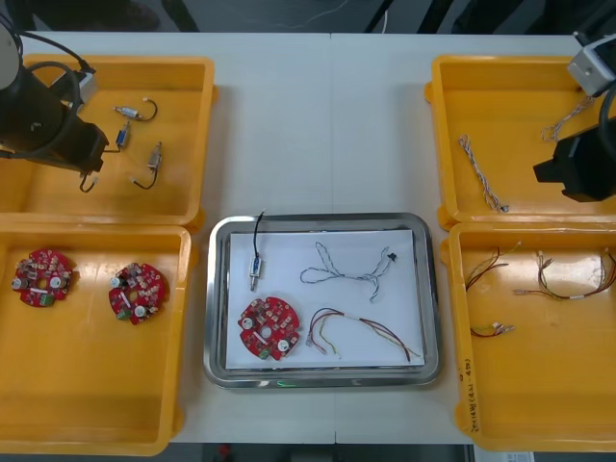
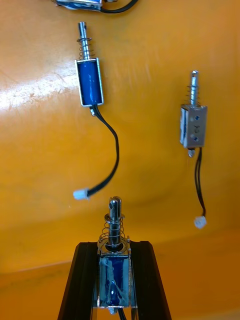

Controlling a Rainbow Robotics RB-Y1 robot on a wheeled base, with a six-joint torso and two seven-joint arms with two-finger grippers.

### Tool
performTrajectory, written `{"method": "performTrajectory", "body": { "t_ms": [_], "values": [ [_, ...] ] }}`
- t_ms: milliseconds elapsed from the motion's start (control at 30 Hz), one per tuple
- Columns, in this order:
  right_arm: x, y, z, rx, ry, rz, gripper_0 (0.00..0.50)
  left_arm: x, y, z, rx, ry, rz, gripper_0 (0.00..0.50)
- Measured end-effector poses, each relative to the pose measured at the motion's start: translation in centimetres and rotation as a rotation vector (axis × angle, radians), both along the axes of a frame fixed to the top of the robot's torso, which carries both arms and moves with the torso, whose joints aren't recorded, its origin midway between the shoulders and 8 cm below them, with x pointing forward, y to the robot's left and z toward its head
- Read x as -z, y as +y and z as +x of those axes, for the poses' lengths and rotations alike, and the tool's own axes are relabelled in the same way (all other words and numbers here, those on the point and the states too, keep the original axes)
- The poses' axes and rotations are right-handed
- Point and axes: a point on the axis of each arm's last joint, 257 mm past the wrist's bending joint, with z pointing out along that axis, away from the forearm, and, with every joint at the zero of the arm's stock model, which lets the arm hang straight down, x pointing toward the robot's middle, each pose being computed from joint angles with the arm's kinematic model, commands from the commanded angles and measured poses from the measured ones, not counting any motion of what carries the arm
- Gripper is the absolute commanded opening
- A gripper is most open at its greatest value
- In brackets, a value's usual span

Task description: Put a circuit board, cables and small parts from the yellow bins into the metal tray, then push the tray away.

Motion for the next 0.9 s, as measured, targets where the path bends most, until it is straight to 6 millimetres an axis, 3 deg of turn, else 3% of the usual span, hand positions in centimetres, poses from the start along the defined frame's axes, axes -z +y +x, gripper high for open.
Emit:
{"method": "performTrajectory", "body": {
  "t_ms": [233, 433, 567, 900],
  "values": [
    [1.6, -3.8, -1.4, 0.1, 0.03, 0.037, 0.5, -2.6, -0.3, -1.6, 0.032, 0.004, 0.076, 0.0],
    [4.4, -6.4, -3.2, 0.173, 0.091, 0.04, 0.5, -4.0, -2.2, -2.8, 0.075, 0.004, 0.113, 0.0],
    [5.7, -8.0, -3.9, 0.245, 0.117, 0.038, 0.5, -4.7, -5.0, -3.7, 0.138, -0.005, 0.12, 0.0],
    [7.3, -9.7, -5.1, 0.324, 0.151, 0.038, 0.5, -6.3, -12.7, -4.7, 0.212, -0.088, 0.048, 0.0]
  ]
}}
